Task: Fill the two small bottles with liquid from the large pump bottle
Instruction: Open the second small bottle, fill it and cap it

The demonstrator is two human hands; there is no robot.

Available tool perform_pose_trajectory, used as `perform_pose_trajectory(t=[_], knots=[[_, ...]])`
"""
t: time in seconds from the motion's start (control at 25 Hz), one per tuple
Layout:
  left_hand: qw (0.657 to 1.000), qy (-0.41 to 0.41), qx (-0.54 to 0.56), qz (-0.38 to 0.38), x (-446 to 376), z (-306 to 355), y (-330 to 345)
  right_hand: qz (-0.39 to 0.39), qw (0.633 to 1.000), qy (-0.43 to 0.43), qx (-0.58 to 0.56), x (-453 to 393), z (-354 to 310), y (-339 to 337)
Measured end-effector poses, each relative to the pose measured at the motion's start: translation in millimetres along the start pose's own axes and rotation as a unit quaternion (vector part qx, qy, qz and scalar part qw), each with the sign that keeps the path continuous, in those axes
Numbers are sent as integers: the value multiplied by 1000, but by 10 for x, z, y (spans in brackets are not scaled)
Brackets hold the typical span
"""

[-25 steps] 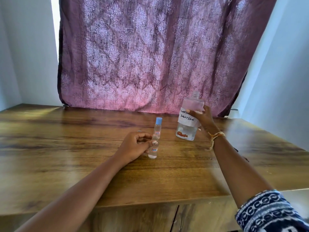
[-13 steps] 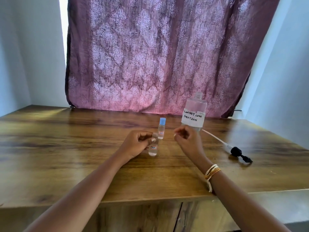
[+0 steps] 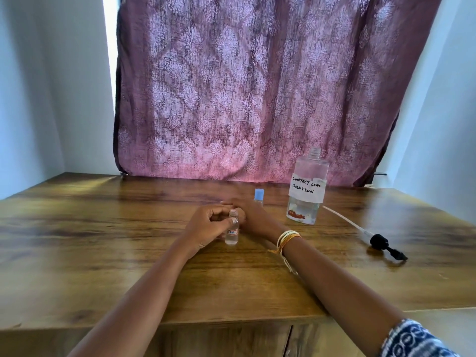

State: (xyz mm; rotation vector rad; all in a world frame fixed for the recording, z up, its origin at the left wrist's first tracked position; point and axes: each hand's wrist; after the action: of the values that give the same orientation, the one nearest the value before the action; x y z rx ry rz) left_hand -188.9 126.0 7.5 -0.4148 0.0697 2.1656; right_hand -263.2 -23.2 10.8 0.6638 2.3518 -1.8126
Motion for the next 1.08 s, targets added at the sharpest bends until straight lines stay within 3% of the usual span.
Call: perform_pose_trajectory(t=[0.12, 0.32, 0.44, 0.52, 0.6, 0.68, 0.72, 0.88, 1.08], knots=[[1000, 4, -5, 0, -15, -5, -3, -26, 999, -13, 14, -63, 24, 47], [1000, 4, -7, -11, -2, 25, -12, 28, 1000, 8, -10, 98, 96, 22], [1000, -8, 3, -14, 7, 12, -4, 79, 990, 82, -88, 240, 156, -44], [1000, -14, -1, -18, 5, -10, -6, 114, 942, 141, -283, 308, 151, -115], [1000, -22, 8, -20, -8, -39, -12, 120, 860, 131, -479, 338, 107, -180], [999, -32, 17, -16, -14, -41, -4, 117, 817, 94, -557, 341, 69, -212], [999, -33, 22, -15, -8, -33, 5, 114, 818, 71, -559, 342, 40, -212], [999, -27, 43, -17, -21, -35, 12, 170, 881, 28, -440, 332, -142, -167], [999, -26, 35, -29, -32, -68, 15, 199, 893, 16, -403, 354, -203, -193]])
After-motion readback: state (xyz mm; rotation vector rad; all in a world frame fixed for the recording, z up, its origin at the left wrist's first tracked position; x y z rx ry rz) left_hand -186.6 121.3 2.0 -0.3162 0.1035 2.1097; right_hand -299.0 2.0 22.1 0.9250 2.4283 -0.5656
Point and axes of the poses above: each hand's wrist, its own x-axis away from the middle knuckle, its own y-axis out of the palm, z = x × y, and after that the axes turned 8 degrees about x, right-handed
